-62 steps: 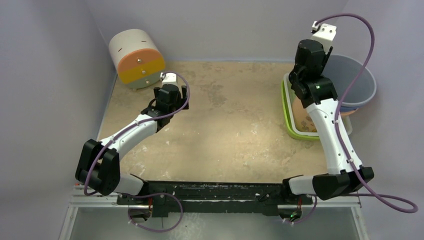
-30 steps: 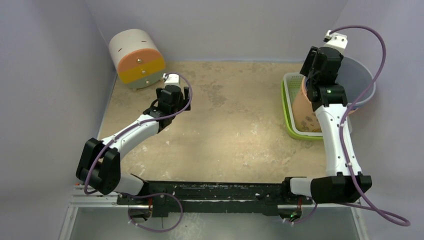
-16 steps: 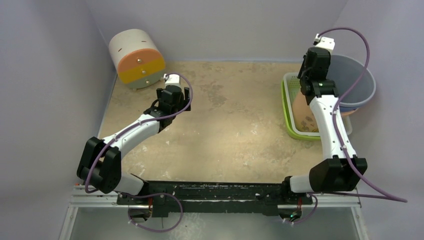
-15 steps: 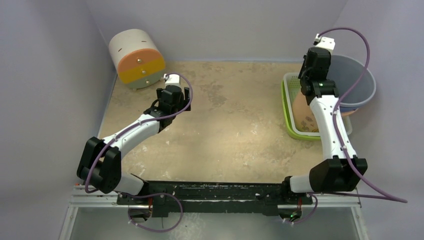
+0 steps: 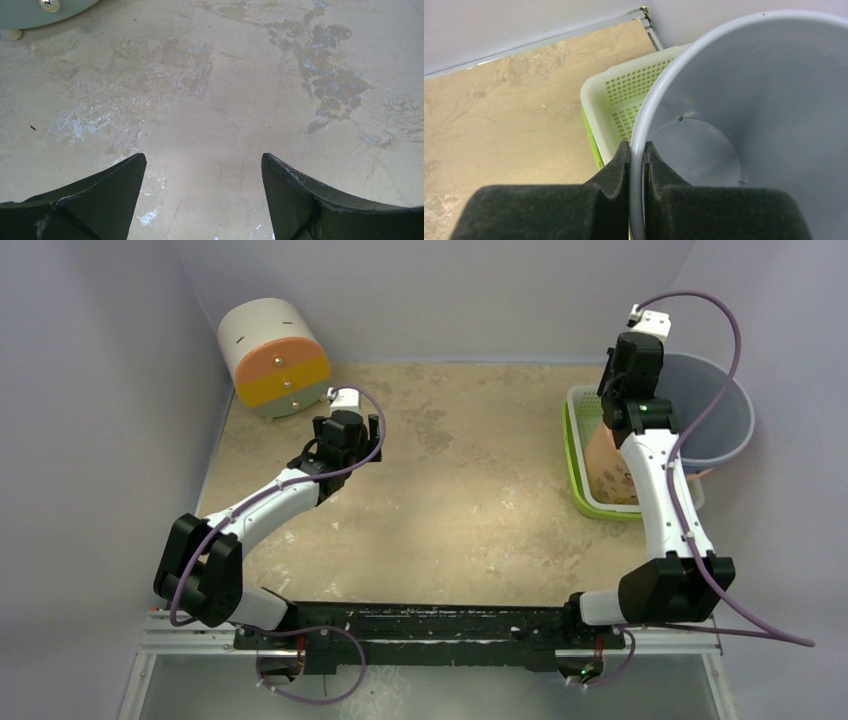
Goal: Turn the large container upside down
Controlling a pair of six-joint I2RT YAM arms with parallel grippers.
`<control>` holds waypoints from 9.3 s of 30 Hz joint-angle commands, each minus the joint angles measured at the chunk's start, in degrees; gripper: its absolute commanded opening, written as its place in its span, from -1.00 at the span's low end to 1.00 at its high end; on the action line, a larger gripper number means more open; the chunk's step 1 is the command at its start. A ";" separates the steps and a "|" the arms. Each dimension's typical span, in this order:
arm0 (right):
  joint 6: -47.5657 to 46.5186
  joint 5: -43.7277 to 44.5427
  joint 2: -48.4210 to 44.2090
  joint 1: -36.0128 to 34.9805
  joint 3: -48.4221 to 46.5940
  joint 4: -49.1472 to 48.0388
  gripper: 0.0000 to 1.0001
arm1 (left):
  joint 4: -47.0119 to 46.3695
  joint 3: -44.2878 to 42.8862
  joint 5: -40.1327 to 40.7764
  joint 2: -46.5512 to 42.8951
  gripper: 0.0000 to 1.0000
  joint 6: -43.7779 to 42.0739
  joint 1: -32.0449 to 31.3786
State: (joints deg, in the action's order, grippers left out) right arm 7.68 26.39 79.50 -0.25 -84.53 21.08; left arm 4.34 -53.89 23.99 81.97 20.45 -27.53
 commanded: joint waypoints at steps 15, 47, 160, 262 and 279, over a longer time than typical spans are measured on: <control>-0.44 3.02 -1.23 0.25 -12.79 5.73 -1.00 | -1.88 -1.73 0.18 -0.48 0.64 0.08 -0.46; -0.71 -25.24 -9.69 0.27 -42.96 -0.60 -1.00 | 11.65 -20.48 1.50 -14.12 0.64 1.60 -0.42; 51.76 -38.61 41.36 -27.83 29.67 -73.80 -0.46 | 21.26 -34.80 1.65 -14.50 0.59 -3.09 -0.42; 19.90 -4.30 14.36 -33.65 24.58 -30.60 1.00 | 25.55 0.80 3.80 -11.73 0.67 11.75 0.08; 8.69 5.91 -6.33 -32.88 14.19 -15.98 1.00 | 22.47 -1.22 2.71 -9.08 0.71 9.84 12.40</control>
State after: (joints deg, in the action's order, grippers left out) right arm 20.08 27.09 77.28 -33.32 -67.68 2.00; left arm 28.14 -51.57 27.09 73.41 31.18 -17.61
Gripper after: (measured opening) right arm 0.998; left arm 0.853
